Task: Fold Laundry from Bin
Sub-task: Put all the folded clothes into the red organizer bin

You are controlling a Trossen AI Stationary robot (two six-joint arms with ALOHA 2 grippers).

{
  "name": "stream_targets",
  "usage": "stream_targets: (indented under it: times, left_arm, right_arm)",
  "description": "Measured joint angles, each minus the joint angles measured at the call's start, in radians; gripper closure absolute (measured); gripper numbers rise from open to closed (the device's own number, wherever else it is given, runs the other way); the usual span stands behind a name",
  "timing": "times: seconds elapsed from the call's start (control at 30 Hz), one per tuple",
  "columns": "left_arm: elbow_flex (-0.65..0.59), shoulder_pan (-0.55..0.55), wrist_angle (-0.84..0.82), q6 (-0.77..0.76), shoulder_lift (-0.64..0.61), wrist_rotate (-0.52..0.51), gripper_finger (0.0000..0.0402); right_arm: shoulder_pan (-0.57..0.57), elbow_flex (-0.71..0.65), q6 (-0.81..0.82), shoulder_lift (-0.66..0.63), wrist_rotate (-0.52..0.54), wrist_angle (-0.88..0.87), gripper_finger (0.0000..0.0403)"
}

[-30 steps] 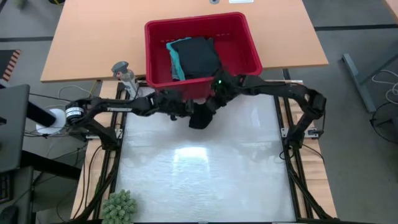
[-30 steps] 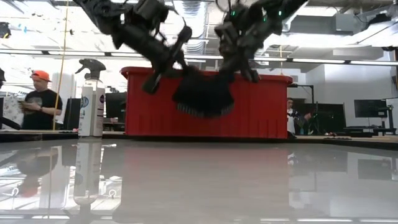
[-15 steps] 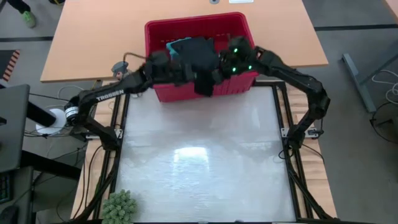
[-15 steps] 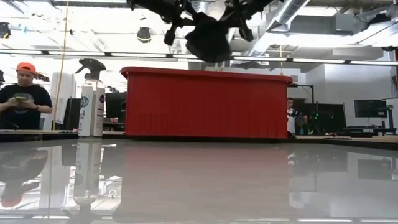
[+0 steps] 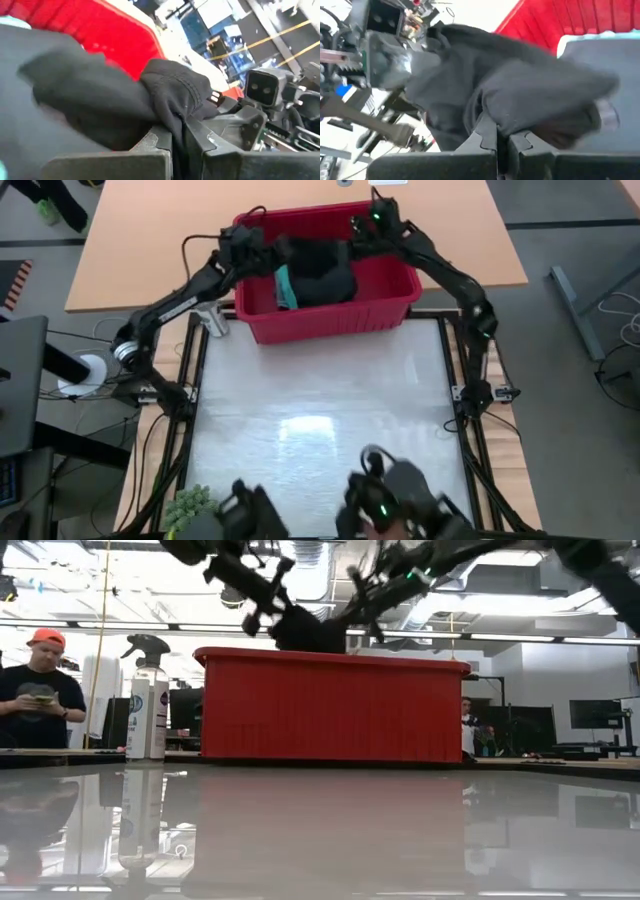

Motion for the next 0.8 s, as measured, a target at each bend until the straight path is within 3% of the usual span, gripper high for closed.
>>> stream_targets:
  times: [0.2, 0.3, 0.53, 0.63, 0.8]
  left_arm:
    - [-0.001, 0.097, 0.157, -0.021, 0.178, 0.074, 0.0401]
    - [-0.002, 0.144, 0.206, -0.02, 0.284, 0.1, 0.0401]
    - [0.008, 0.197, 0.235, -0.12, 0.483, 0.252, 0.0396]
    - [0.008, 0.196, 0.234, -0.143, 0.521, 0.271, 0.0373]
    - [0.012, 0.196, 0.243, -0.106, 0.532, 0.262, 0.0304]
  right_arm:
    - [-0.064, 0.285, -0.003, 0.262, -0.055, 0.016, 0.0377]
    - [-0.097, 0.229, 0.066, 0.305, -0.11, 0.151, 0.0377]
    - [-0.143, 0.229, 0.053, 0.422, -0.116, 0.077, 0.0377]
    - [-0.151, 0.229, 0.053, 0.456, -0.116, 0.025, 0.0363]
    - [-0.167, 0.229, 0.052, 0.478, -0.115, -0.021, 0.0302]
